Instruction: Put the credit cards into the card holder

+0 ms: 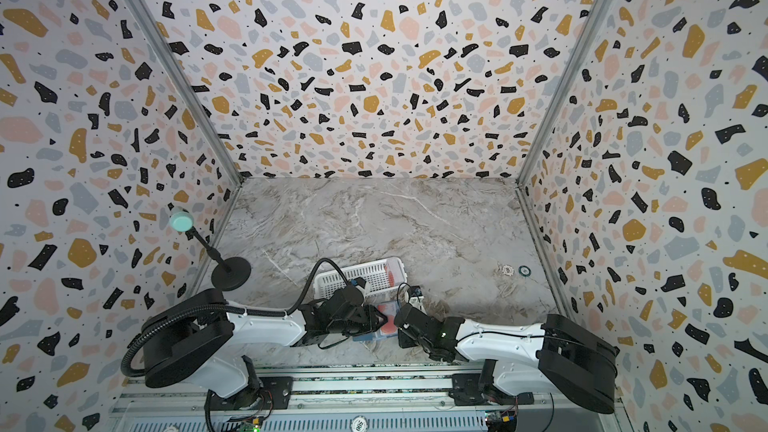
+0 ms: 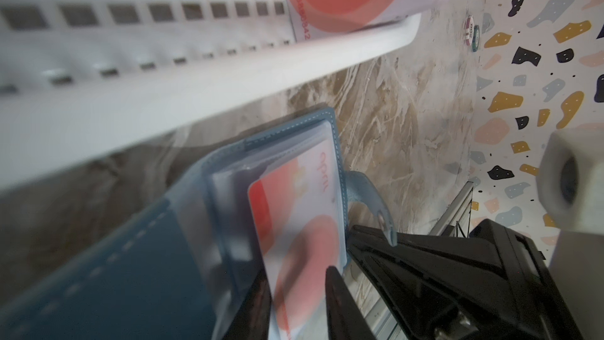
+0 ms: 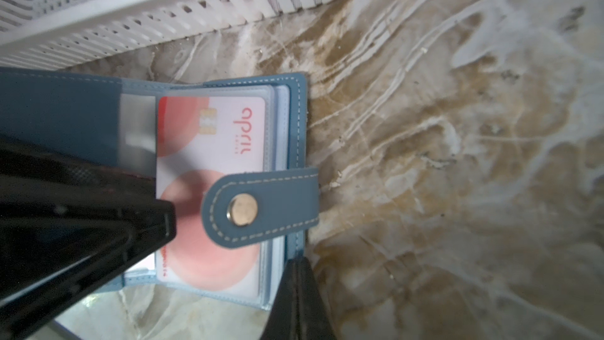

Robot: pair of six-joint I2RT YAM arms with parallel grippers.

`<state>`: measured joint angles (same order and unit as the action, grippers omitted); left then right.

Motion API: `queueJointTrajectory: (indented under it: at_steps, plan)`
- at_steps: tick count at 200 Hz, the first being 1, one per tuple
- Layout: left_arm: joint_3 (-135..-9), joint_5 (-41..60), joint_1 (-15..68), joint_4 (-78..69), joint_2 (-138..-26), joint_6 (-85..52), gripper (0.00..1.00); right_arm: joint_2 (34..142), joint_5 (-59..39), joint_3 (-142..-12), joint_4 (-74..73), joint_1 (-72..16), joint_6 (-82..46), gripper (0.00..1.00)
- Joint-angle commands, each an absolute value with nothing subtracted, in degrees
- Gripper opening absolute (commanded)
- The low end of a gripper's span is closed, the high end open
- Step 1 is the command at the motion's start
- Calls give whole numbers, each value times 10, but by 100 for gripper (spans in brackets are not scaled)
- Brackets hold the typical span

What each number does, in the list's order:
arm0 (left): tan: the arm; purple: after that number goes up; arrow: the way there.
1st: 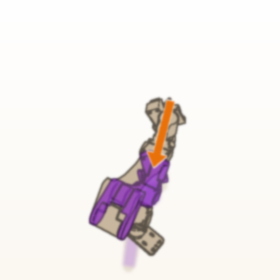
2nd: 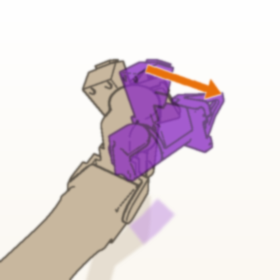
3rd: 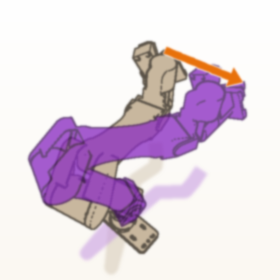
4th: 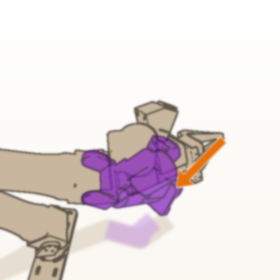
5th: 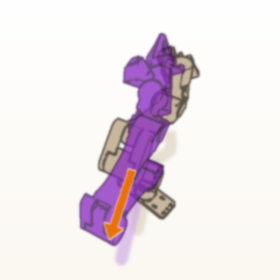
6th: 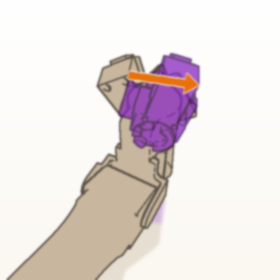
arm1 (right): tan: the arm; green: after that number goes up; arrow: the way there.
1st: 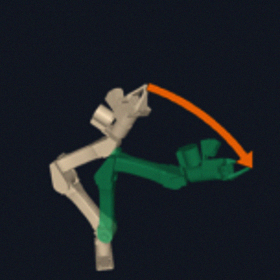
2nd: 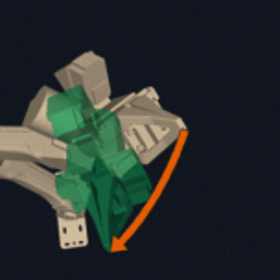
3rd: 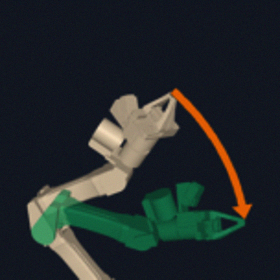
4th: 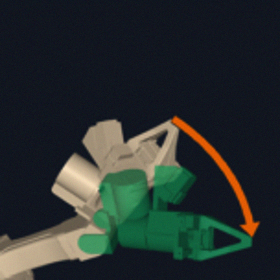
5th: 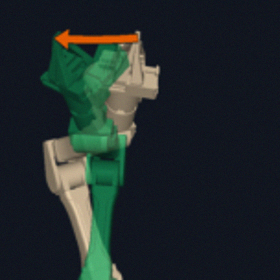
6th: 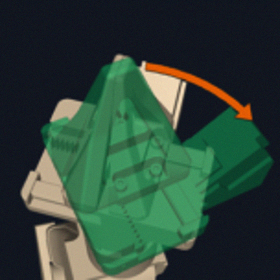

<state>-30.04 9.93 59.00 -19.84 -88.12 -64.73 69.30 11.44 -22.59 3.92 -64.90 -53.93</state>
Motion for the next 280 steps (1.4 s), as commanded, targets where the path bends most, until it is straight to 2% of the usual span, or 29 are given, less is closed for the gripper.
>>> queueJointTrajectory:
  at_steps: [1, 73, 103, 158, 189, 246, 280]
  plan:
    - [-308, 102, 598, -180, -872, -634, 34, 708, 81, -225, 67, -660, -542, 5]
    - [-339, 44, 597, -21, -825, -582, 36, 668, 93, -213, 80, -666, -570, 6]
    - [-339, 44, 600, -29, -805, -568, 30, 607, 79, -190, 46, -668, -575, 9]
    - [-340, 28, 617, -95, -786, -558, 29, 490, 79, -155, 37, -667, -578, 17]
    - [-362, 9, 635, -77, -791, -557, 29, 447, 71, -143, 37, -666, -577, 17]
    - [-414, -28, 662, -17, -846, -569, 26, 427, 44, -115, 17, -636, -585, 18]
    - [-399, -51, 663, -16, -862, -595, 23, 436, 8, -111, -5, -618, -566, 18]
